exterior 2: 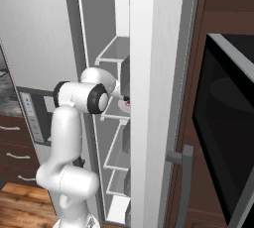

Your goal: Transport the steak from the fridge to the microwave and turn on the microwave.

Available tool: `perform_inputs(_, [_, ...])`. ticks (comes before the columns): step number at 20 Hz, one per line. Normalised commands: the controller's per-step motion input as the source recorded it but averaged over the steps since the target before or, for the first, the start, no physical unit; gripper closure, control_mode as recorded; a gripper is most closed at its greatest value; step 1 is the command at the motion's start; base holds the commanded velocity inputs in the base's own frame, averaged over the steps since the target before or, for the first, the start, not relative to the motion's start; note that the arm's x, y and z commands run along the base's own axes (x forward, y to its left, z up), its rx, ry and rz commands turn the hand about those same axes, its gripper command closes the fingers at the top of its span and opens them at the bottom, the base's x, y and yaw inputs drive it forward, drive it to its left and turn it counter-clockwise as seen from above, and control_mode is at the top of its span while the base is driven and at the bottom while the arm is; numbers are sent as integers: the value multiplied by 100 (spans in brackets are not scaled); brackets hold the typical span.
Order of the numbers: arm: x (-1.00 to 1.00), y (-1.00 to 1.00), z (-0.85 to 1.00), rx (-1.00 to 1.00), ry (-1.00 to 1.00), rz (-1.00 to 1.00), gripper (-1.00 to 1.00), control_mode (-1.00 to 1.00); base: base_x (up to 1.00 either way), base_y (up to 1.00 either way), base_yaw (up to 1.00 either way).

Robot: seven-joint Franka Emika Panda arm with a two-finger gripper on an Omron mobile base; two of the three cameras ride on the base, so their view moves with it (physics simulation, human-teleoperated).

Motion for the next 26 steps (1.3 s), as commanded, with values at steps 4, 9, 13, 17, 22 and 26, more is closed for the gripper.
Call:
perform_inputs(4, [0, 1, -39, -3, 2, 6, -100, -100, 0, 0, 0])
perform_inputs(9, [-1, 2, -38, -3, 3, 5, 100, -100, 0, 0, 0])
perform_inputs(13, [-8, 0, -39, -1, 5, 4, 100, -100, 0, 0, 0])
perform_inputs(17, [-11, -3, -39, 0, 6, 6, 100, -100, 0, 0, 0])
perform_inputs(22, [-21, -4, -32, 0, 1, 6, 100, -100, 0, 0, 0])
perform_inputs(26, [-25, 0, -26, 0, 0, 5, 100, -100, 0, 0, 0])
